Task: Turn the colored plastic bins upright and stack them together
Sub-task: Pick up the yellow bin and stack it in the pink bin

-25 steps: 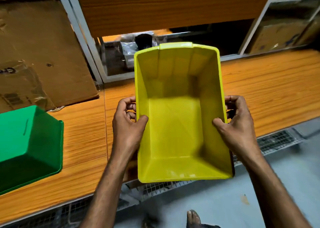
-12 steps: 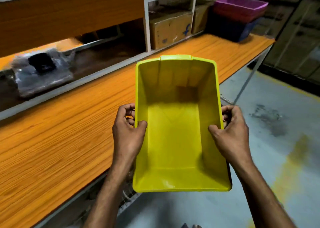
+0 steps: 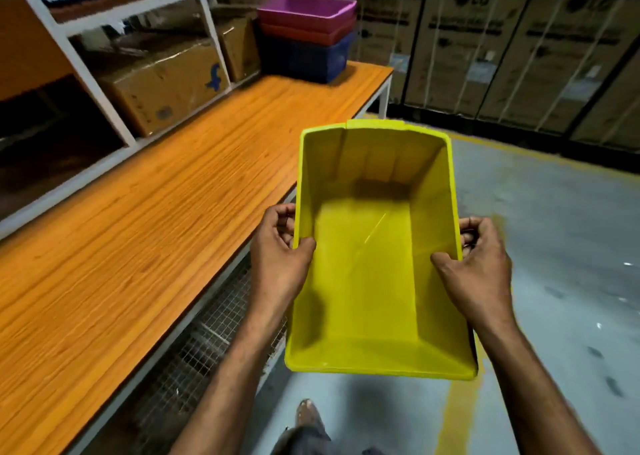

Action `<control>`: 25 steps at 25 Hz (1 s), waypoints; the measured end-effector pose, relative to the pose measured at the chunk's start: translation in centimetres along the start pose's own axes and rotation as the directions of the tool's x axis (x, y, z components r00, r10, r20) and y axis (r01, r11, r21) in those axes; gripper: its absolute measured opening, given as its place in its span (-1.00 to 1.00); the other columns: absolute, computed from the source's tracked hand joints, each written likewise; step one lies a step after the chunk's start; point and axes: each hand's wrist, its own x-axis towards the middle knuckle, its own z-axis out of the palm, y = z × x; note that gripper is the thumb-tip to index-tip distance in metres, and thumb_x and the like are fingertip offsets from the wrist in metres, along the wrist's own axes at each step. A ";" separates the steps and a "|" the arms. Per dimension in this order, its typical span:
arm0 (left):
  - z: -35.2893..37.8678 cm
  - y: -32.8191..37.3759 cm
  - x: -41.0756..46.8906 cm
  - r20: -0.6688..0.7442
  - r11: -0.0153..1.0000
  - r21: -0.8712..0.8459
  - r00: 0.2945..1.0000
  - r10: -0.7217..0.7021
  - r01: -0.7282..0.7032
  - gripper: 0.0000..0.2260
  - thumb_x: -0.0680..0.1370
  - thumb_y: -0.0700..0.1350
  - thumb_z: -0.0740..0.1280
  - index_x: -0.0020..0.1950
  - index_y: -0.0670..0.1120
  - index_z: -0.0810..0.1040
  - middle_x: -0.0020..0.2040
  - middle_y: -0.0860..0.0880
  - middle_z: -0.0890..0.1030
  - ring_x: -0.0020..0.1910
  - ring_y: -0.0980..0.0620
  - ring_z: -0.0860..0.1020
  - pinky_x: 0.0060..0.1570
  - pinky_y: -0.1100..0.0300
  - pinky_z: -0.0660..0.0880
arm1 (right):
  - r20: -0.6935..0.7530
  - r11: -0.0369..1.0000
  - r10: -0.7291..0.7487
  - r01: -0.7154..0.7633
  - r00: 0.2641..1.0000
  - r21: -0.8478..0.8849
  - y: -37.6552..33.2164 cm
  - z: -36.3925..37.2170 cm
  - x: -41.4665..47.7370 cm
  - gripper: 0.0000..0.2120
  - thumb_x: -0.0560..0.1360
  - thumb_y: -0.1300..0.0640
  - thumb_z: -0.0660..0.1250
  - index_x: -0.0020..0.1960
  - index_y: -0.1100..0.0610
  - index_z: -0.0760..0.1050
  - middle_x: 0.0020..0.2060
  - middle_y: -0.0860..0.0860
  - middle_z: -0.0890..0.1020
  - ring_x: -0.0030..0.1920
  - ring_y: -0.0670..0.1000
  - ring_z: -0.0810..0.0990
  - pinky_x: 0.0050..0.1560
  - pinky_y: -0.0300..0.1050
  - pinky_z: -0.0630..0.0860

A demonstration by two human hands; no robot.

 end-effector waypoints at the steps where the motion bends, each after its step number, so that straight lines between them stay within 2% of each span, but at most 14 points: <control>1: 2.0 -0.3 1.4 0.040 1.000 -0.002 0.999 -0.015 0.015 -0.59 0.44 -0.44 0.39 0.10 0.03 0.50 -0.17 0.03 0.55 -0.27 0.23 0.52 -0.24 0.38 0.46 | -0.021 0.999 0.035 -0.035 0.999 -0.009 1.1 -0.4 1.6 -0.64 0.37 0.30 0.46 0.07 0.06 0.44 -0.19 -0.02 0.58 -0.20 0.04 0.59 -0.27 -0.09 0.45; 3: 5.5 -1.2 4.8 0.125 0.998 0.007 0.990 -0.071 0.070 -0.63 0.44 -0.44 0.38 0.13 -0.07 0.53 -0.18 0.02 0.58 -0.28 0.25 0.53 -0.23 0.36 0.50 | -0.046 0.995 0.100 -0.101 0.994 -0.021 2.9 -1.0 4.6 -0.63 0.37 0.30 0.48 0.09 0.07 0.45 -0.15 0.00 0.62 -0.17 0.06 0.62 -0.23 -0.09 0.47; 5: 9.0 -2.3 9.5 0.212 0.991 0.037 0.968 -0.136 0.132 -0.65 0.43 -0.43 0.39 0.13 -0.12 0.57 -0.18 -0.04 0.61 -0.22 0.09 0.56 -0.20 0.21 0.55 | -0.030 0.983 0.181 -0.182 0.983 -0.028 4.4 -1.0 8.4 -0.65 0.37 0.33 0.47 0.08 0.09 0.48 -0.16 0.03 0.64 -0.17 0.09 0.64 -0.19 -0.05 0.55; 6: 11.0 -2.8 12.1 0.273 0.984 0.064 0.946 -0.175 0.164 -0.67 0.43 -0.44 0.39 0.12 -0.15 0.57 -0.21 -0.06 0.59 -0.25 0.03 0.54 -0.25 0.21 0.52 | -0.025 0.970 0.238 -0.239 0.971 -0.035 5.2 -1.0 10.7 -0.68 0.37 0.35 0.45 0.04 0.09 0.49 -0.19 0.04 0.65 -0.19 0.12 0.65 -0.17 0.00 0.58; 8: 14.6 -3.2 16.1 0.379 0.961 0.132 0.883 -0.277 0.244 -0.74 0.45 -0.43 0.39 0.05 -0.15 0.58 -0.29 -0.03 0.55 -0.34 0.06 0.49 -0.38 0.26 0.46 | -0.018 0.934 0.354 -0.355 0.935 -0.039 6.1 -1.0 14.9 -0.71 0.34 0.40 0.43 -0.07 0.09 0.49 -0.24 0.08 0.64 -0.23 0.16 0.63 -0.15 0.10 0.62; 10: 17.9 -3.1 19.2 0.442 0.939 0.185 0.829 -0.342 0.289 -0.77 0.45 -0.40 0.41 -0.07 -0.07 0.58 -0.34 0.02 0.55 -0.42 0.14 0.47 -0.46 0.28 0.42 | -0.040 0.901 0.430 -0.431 0.902 -0.038 6.9 -1.1 18.7 -0.70 0.32 0.42 0.42 -0.13 0.08 0.47 -0.25 0.10 0.63 -0.24 0.16 0.62 -0.12 0.14 0.63; 11: 19.5 -2.9 20.7 0.462 0.937 0.198 0.816 -0.348 0.287 -0.76 0.46 -0.39 0.41 -0.11 -0.04 0.56 -0.34 0.04 0.55 -0.44 0.17 0.46 -0.48 0.30 0.41 | -0.064 0.895 0.443 -0.446 0.894 -0.032 7.3 -1.2 20.5 -0.71 0.32 0.42 0.42 -0.14 0.07 0.48 -0.25 0.10 0.64 -0.23 0.17 0.63 -0.10 0.16 0.64; 13: 22.4 -2.6 23.1 0.478 0.946 0.170 0.816 -0.324 0.276 -0.76 0.47 -0.39 0.41 -0.04 -0.06 0.56 -0.28 0.02 0.55 -0.38 0.16 0.48 -0.48 0.35 0.44 | -0.115 0.898 0.435 -0.439 0.893 -0.012 7.8 -1.3 23.6 -0.71 0.30 0.39 0.43 -0.11 0.07 0.50 -0.21 0.11 0.68 -0.20 0.18 0.66 -0.07 0.19 0.66; 15: 25.1 -2.2 24.9 0.473 0.963 0.105 0.839 -0.268 0.248 -0.72 0.49 -0.40 0.38 0.11 -0.10 0.55 -0.19 0.00 0.55 -0.27 0.11 0.52 -0.38 0.36 0.51 | -0.178 0.917 0.395 -0.399 0.901 0.018 8.3 -1.3 26.4 -0.70 0.30 0.36 0.43 -0.09 0.05 0.50 -0.22 0.07 0.68 -0.20 0.16 0.67 -0.07 0.20 0.66; 16: 26.7 -2.1 25.9 0.461 0.974 0.080 0.859 -0.224 0.212 -0.68 0.49 -0.40 0.37 0.16 -0.08 0.55 -0.16 0.00 0.55 -0.22 0.08 0.53 -0.30 0.30 0.55 | -0.217 0.930 0.365 -0.367 0.906 0.030 8.7 -1.3 27.8 -0.70 0.31 0.35 0.43 -0.08 0.04 0.50 -0.23 0.03 0.67 -0.22 0.13 0.65 -0.08 0.17 0.66; 19: 31.0 -2.4 28.6 0.397 0.998 0.061 0.917 -0.047 0.025 -0.61 0.51 -0.36 0.36 0.25 0.01 0.53 -0.04 0.03 0.58 -0.09 0.08 0.58 -0.07 0.11 0.60 | -0.351 0.973 0.231 -0.226 0.907 0.056 9.3 -1.2 32.3 -0.65 0.33 0.34 0.45 -0.03 -0.01 0.48 -0.23 -0.04 0.63 -0.26 -0.02 0.61 -0.14 -0.02 0.61; 21: 34.3 -2.6 30.4 0.346 0.991 0.049 0.933 0.098 -0.122 -0.57 0.54 -0.31 0.36 0.35 0.03 0.48 0.13 0.05 0.56 0.07 0.22 0.56 0.07 0.24 0.56 | -0.436 0.992 0.125 -0.120 0.891 0.039 9.8 -1.2 35.9 -0.65 0.35 0.34 0.45 -0.01 0.00 0.46 -0.25 -0.08 0.57 -0.33 -0.16 0.51 -0.23 -0.20 0.53; 23: 37.9 -2.5 32.0 0.250 0.973 0.050 0.946 0.205 -0.224 -0.55 0.57 -0.29 0.36 0.41 0.01 0.45 0.22 0.07 0.48 0.11 0.36 0.49 0.06 0.41 0.50 | -0.506 1.000 0.003 0.001 0.862 0.008 10.5 -1.1 40.1 -0.65 0.36 0.35 0.45 0.01 0.02 0.46 -0.28 -0.08 0.52 -0.34 -0.11 0.44 -0.27 -0.16 0.48; 25: 41.8 -2.3 34.2 0.131 0.959 0.043 0.953 0.272 -0.279 -0.56 0.57 -0.30 0.37 0.40 0.00 0.45 0.20 0.04 0.46 0.09 0.34 0.49 0.02 0.43 0.50 | -0.537 0.992 -0.117 0.128 0.835 -0.016 11.3 -1.3 45.3 -0.64 0.36 0.36 0.45 0.03 0.04 0.46 -0.26 -0.06 0.50 -0.30 -0.02 0.46 -0.25 -0.11 0.47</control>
